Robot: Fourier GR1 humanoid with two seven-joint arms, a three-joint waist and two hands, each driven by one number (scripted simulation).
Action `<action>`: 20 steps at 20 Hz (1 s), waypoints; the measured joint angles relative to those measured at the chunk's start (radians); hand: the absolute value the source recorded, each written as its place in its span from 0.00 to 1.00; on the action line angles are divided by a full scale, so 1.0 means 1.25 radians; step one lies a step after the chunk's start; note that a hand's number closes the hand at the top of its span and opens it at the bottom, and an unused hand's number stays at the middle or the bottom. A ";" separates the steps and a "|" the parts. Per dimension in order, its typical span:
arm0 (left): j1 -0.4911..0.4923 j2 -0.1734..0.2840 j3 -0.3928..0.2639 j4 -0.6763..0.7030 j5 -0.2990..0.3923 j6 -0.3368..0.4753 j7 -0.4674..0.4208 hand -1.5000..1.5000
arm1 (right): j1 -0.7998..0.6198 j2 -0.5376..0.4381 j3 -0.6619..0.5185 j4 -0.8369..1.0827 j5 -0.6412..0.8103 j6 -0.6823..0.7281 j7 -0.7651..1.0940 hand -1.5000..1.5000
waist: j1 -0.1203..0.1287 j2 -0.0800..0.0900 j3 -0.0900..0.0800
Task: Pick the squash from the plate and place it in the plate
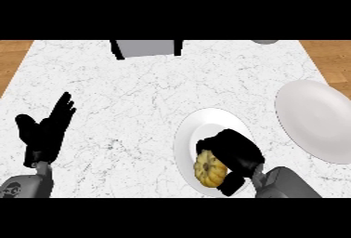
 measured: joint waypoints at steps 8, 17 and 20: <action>0.031 0.004 0.016 -0.018 0.009 0.003 -0.005 0.50 | 0.186 -0.146 -0.209 -0.262 -0.026 -0.269 -0.196 1.00 | -0.027 0.005 0.001; 0.002 -0.010 -0.012 -0.034 -0.003 -0.011 0.006 0.50 | 0.433 -0.225 -0.548 -0.229 -0.279 -0.354 -0.423 1.00 | 0.029 0.024 -0.001; -0.008 -0.009 -0.015 -0.037 -0.007 -0.020 0.009 0.50 | 0.431 -0.240 -0.640 -0.124 -0.355 -0.325 -0.497 1.00 | 0.048 0.027 -0.002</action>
